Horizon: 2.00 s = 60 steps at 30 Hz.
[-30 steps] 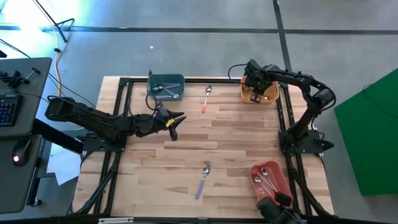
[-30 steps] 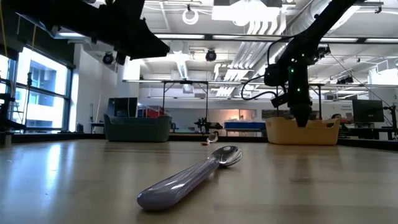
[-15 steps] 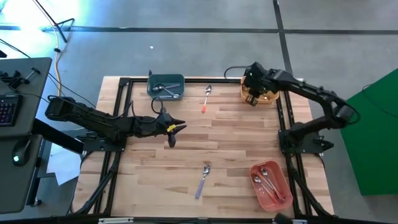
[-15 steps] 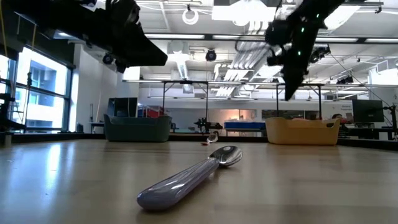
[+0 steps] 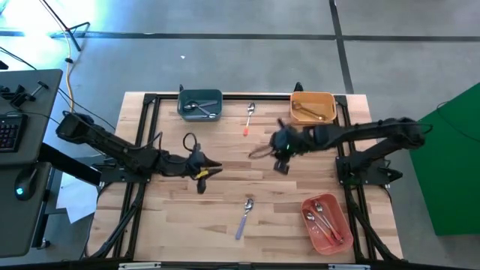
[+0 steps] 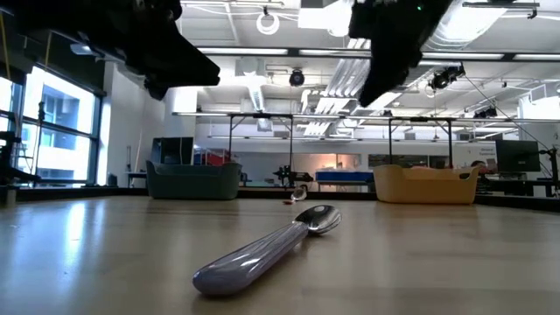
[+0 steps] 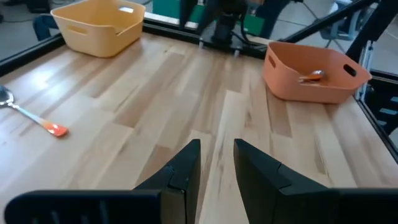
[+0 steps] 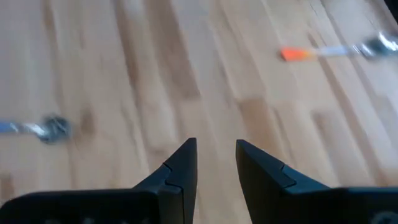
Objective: Sort silverware by color (type)
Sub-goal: Put the orange spoon into the orange bin
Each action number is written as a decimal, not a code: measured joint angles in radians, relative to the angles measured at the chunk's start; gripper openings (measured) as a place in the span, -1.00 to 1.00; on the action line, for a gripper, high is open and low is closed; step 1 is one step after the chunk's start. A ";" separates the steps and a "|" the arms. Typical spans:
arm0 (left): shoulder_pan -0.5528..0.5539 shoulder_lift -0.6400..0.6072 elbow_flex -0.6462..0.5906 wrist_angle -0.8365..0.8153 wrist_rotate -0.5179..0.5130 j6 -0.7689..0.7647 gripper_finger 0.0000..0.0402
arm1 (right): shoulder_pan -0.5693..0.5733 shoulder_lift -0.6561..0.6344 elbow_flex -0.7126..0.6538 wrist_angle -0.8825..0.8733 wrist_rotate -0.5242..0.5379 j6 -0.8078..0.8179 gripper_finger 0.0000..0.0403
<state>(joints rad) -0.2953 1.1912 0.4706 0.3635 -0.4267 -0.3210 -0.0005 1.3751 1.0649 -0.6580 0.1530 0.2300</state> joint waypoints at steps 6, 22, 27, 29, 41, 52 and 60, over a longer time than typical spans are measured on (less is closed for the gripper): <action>0.004 0.034 0.007 -0.009 -0.080 -0.071 -0.58 | 0.096 0.106 0.000 0.188 0.108 0.058 -0.52; 0.533 0.527 0.422 -0.173 0.217 -0.007 -0.58 | 0.078 0.149 0.000 0.222 0.430 -0.051 -0.93; 0.585 0.685 0.573 -0.265 0.286 -0.026 -0.35 | 0.043 0.134 0.000 0.252 0.448 -0.091 -0.99; 0.589 0.742 0.629 -0.274 0.276 -0.026 -0.26 | 0.037 0.125 0.000 0.267 0.448 -0.106 -0.98; 0.595 0.895 0.773 -0.455 0.102 -0.117 0.03 | 0.069 0.052 0.000 0.283 0.496 -0.148 -1.00; 0.586 0.925 0.779 -0.479 0.122 -0.059 -0.31 | 0.082 0.043 0.000 0.286 0.505 -0.147 -1.00; 0.569 0.920 0.779 -0.552 0.121 0.078 -0.95 | 0.082 0.043 0.000 0.278 0.514 -0.152 -1.00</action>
<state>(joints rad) 0.2735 2.1113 1.2499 -0.1886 -0.3056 -0.2427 0.0814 1.4181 1.0649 -0.3795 0.6673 0.0784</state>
